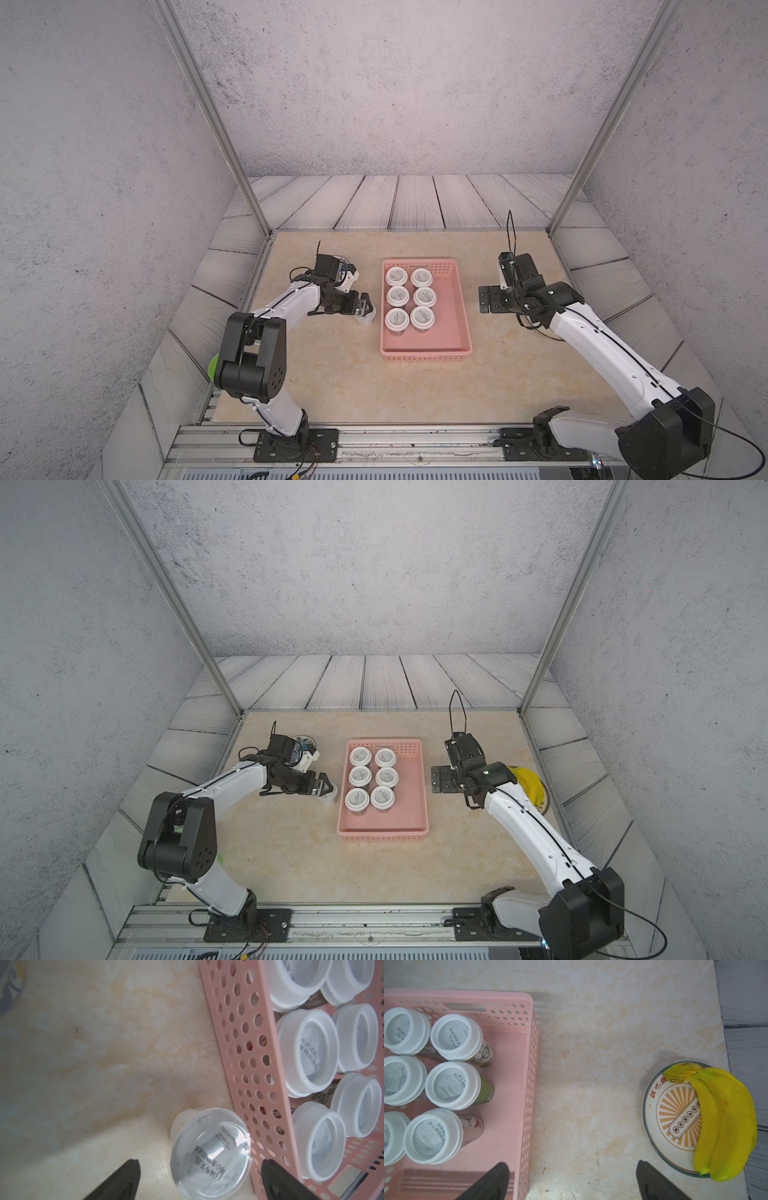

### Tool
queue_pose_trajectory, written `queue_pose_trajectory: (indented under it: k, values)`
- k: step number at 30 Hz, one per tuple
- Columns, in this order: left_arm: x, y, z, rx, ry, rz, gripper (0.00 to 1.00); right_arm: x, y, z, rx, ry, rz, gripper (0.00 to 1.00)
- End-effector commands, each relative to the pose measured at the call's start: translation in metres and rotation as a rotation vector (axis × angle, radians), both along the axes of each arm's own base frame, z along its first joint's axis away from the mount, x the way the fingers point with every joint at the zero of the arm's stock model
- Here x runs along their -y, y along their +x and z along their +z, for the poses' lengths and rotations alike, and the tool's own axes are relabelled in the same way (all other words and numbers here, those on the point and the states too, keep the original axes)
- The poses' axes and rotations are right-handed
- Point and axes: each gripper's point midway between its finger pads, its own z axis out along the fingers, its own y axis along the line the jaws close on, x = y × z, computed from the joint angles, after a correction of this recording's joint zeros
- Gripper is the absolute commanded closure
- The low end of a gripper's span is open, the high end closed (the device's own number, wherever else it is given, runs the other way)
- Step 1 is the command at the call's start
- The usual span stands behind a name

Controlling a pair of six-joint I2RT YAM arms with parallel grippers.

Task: Put the yogurt in the basket
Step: Pick up the yogurt from the center of the board.

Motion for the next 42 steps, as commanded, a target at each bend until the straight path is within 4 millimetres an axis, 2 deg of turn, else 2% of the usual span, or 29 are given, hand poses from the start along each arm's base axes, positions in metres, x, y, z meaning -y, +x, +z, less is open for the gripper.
queue_pose_trajectory:
  k: [1, 8, 23, 42]
  values:
    - [0.005, -0.001, 0.000, -0.031, -0.011, -0.012, 0.05, 0.005, 0.001, 0.002, 0.021, -0.018, -0.007, 0.00]
    - [0.013, -0.004, -0.002, -0.043, -0.011, -0.033, 0.07, 0.004, 0.001, 0.001, 0.018, -0.018, -0.005, 0.00]
    - [0.018, -0.007, -0.009, -0.065, -0.001, -0.043, 0.17, 0.005, 0.001, 0.001, 0.017, -0.019, -0.007, 0.00]
    - [0.018, -0.007, -0.015, -0.079, 0.019, -0.042, 0.18, 0.004, 0.002, 0.000, 0.014, -0.018, -0.005, 0.00]
